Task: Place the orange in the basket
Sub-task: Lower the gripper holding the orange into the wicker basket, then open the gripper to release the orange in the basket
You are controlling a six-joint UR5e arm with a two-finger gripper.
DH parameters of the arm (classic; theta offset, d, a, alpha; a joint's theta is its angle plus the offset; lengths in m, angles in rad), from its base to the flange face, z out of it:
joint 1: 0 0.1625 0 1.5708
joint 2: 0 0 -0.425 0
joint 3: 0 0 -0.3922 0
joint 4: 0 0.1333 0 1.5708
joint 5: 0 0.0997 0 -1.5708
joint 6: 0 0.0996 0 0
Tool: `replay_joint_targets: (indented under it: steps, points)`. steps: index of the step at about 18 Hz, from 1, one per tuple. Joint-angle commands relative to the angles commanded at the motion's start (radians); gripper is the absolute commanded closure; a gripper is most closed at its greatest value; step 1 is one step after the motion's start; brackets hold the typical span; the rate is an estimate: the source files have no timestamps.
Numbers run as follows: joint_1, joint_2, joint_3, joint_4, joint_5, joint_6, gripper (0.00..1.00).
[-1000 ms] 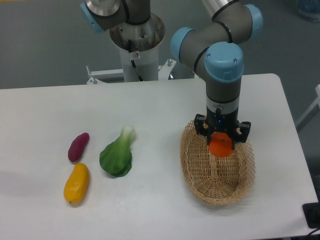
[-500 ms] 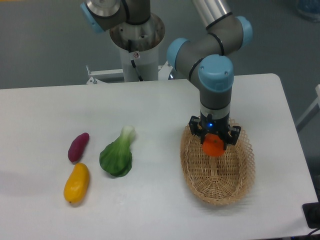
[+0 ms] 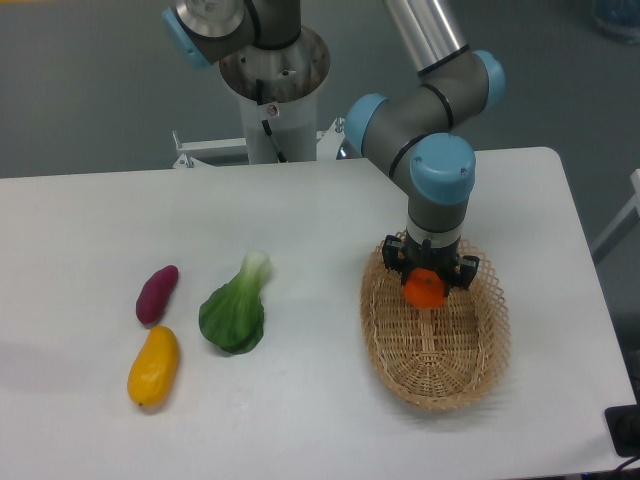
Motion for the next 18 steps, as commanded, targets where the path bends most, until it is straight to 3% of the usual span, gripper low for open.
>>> replay_joint_targets:
  steps: [3, 7, 9, 15, 18]
  points:
    - [0.002, 0.001, 0.002, -0.002, -0.002, 0.005, 0.3]
    - [0.002, 0.003, 0.008, 0.0, -0.002, 0.003, 0.06]
    - [0.003, 0.009, 0.012, 0.0, -0.002, 0.0, 0.0]
    - [0.026, 0.072, 0.048, -0.006, -0.017, 0.003, 0.0]
    - [0.028, 0.077, 0.08, -0.023, -0.023, 0.005, 0.0]
